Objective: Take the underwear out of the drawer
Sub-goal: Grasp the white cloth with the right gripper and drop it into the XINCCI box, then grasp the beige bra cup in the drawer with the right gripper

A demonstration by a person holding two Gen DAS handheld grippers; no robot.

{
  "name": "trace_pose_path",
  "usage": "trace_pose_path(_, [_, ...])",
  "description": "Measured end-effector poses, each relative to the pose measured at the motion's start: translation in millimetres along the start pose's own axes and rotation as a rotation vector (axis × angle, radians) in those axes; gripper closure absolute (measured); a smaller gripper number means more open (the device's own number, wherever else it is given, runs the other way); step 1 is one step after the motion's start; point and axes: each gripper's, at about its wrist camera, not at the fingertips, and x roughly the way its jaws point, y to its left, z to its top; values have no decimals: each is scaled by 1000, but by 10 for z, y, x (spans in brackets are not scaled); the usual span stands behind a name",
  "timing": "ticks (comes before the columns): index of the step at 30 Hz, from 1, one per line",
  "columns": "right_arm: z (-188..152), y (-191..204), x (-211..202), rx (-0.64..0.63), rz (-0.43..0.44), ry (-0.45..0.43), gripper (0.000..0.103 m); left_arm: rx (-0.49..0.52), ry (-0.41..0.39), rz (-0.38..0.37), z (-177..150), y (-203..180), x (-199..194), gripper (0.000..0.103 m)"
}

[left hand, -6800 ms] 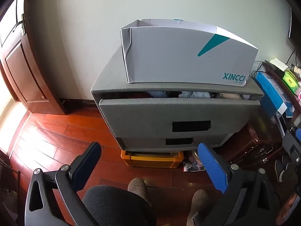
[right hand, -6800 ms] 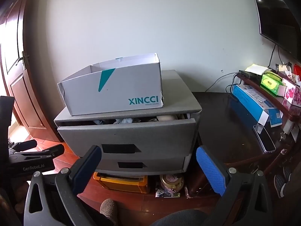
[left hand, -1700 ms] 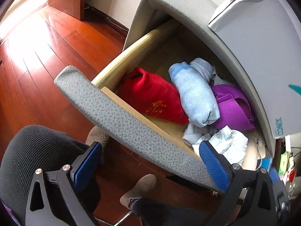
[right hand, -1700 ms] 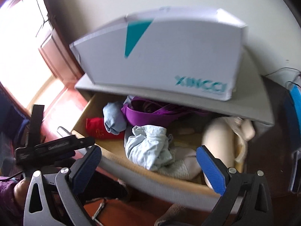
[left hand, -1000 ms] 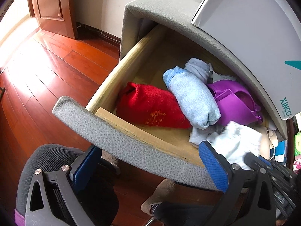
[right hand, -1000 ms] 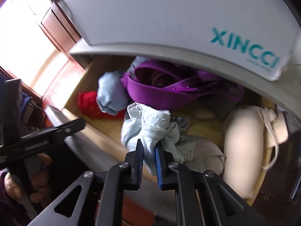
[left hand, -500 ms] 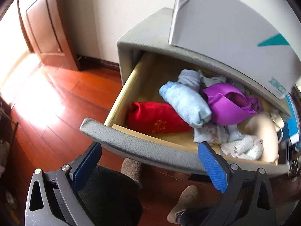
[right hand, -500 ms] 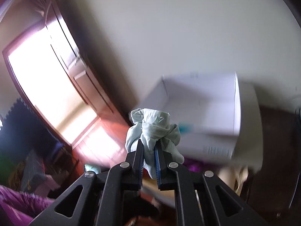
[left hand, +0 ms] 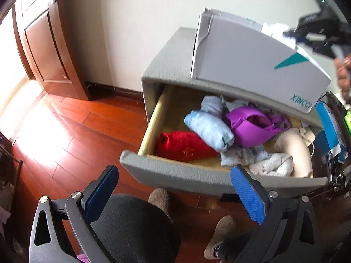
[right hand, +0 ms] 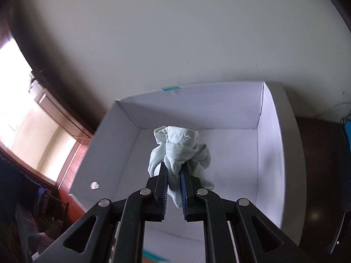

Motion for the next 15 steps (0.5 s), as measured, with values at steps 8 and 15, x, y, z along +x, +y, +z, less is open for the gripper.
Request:
trace_pose_path(8, [-179, -22, -203, 1, 22, -184, 68, 31, -7, -4, 37, 8, 49, 1])
trace_pose_path(15, [-1129, -70, -1233, -143, 35, -342, 50, 3, -32, -102, 25, -19, 32, 1])
